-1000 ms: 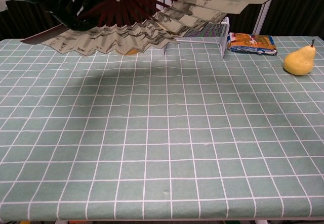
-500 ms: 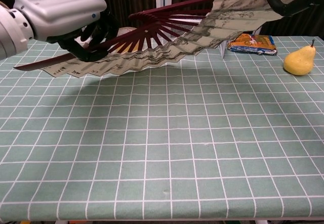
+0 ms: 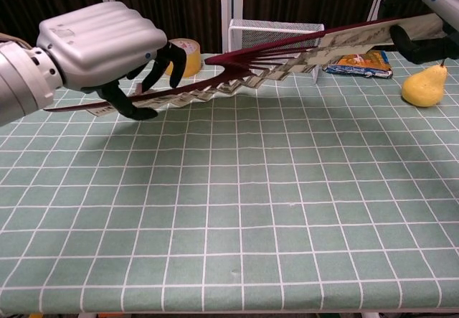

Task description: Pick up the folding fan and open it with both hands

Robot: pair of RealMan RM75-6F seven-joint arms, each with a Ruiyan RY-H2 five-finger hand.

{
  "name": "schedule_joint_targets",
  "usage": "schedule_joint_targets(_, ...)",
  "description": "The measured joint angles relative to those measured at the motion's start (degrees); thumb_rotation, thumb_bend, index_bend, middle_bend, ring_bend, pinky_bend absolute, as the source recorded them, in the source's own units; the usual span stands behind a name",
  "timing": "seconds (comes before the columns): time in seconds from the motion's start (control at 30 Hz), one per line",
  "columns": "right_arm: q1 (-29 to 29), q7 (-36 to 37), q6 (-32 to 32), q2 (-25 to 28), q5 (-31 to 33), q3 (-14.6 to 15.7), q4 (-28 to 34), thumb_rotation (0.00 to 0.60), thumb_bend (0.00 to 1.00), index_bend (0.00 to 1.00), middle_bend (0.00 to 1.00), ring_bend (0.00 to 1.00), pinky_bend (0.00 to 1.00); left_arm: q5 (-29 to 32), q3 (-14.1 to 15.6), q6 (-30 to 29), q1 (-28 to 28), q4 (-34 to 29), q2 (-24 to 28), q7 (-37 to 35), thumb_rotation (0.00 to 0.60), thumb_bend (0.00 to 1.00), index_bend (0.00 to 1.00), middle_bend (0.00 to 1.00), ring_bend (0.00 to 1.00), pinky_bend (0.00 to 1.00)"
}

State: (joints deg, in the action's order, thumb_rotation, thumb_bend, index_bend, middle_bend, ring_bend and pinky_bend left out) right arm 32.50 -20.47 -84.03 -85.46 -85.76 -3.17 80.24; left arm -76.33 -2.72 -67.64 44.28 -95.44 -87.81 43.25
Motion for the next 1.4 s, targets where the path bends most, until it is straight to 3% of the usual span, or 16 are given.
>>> schedule_joint_targets(0.17, -1.96, 0.59, -1.23, -1.62, -1.41, 0.50, -1.92, 0.600, 0.60, 0.40, 0.17, 0.00, 0.00, 0.17, 0.05, 1.56, -0.17, -1.38, 0.83, -0.61, 0.600, 0.00, 0.17, 0.39, 0.41, 0.59)
schedule_joint_targets(0.33, -3.11, -0.08, -0.93, -2.52, -2.02, 0.72, -3.07, 0.600, 0.60, 0.35, 0.14, 0.00, 0.00, 1.38, 0.15, 4.20, -0.12, -3.66, 2.38, -1.90, 0.600, 0.00, 0.11, 0.26, 0.24, 0.47)
schedule_joint_targets(0.53, -4.43, -0.45, 1.45, -2.40, -0.95, 1.29, -2.79, 0.600, 0.56, 0.21, 0.09, 0.00, 0.00, 3.03, -0.14, 6.43, 0.02, -5.30, 4.41, -3.72, 0.600, 0.00, 0.10, 0.24, 0.19, 0.41)
schedule_joint_targets(0.67, -5.22, -0.65, 5.69, -1.84, 2.56, 1.63, -1.64, 0.600, 0.38, 0.02, 0.01, 0.00, 0.00, 3.79, -0.69, 7.33, 0.07, -5.66, 5.46, -5.75, 0.600, 0.00, 0.10, 0.24, 0.19, 0.39)
schedule_joint_targets(0.8, -5.76, -1.15, 10.97, -0.61, 7.53, 1.64, 0.46, 0.600, 0.07, 0.00, 0.00, 0.00, 0.00, 4.15, -1.39, 8.08, -0.01, -6.03, 6.92, -9.34, 0.600, 0.00, 0.10, 0.23, 0.19, 0.39)
schedule_joint_targets(0.87, -5.86, -1.61, 13.87, 0.68, 10.49, 1.46, 2.60, 0.600, 0.01, 0.00, 0.00, 0.00, 0.00, 4.15, -1.66, 8.32, -0.13, -6.08, 7.61, -11.25, 0.600, 0.00, 0.10, 0.23, 0.19, 0.38)
schedule_joint_targets(1.13, -5.40, -1.28, 21.98, 8.03, 18.61, -0.11, 10.97, 0.600, 0.00, 0.00, 0.00, 0.00, 0.00, 4.92, -3.16, 9.31, -1.59, -5.19, 10.49, -23.85, 0.600, 0.00, 0.10, 0.24, 0.19, 0.38)
schedule_joint_targets(1.27, -5.97, 2.62, 20.65, 10.78, 17.32, -1.38, 12.51, 0.600, 0.02, 0.00, 0.01, 0.00, 0.00, 6.51, -4.29, 9.03, -3.62, -4.17, 12.34, -32.76, 0.600, 0.00, 0.15, 0.24, 0.19, 0.38)
schedule_joint_targets(1.4, -7.76, 8.24, 16.35, 13.86, 13.49, -2.13, 12.90, 0.600, 0.13, 0.02, 0.10, 0.00, 0.00, 9.15, -5.11, 6.06, -8.05, -1.35, 14.43, -39.56, 0.600, 0.00, 0.26, 0.25, 0.19, 0.37)
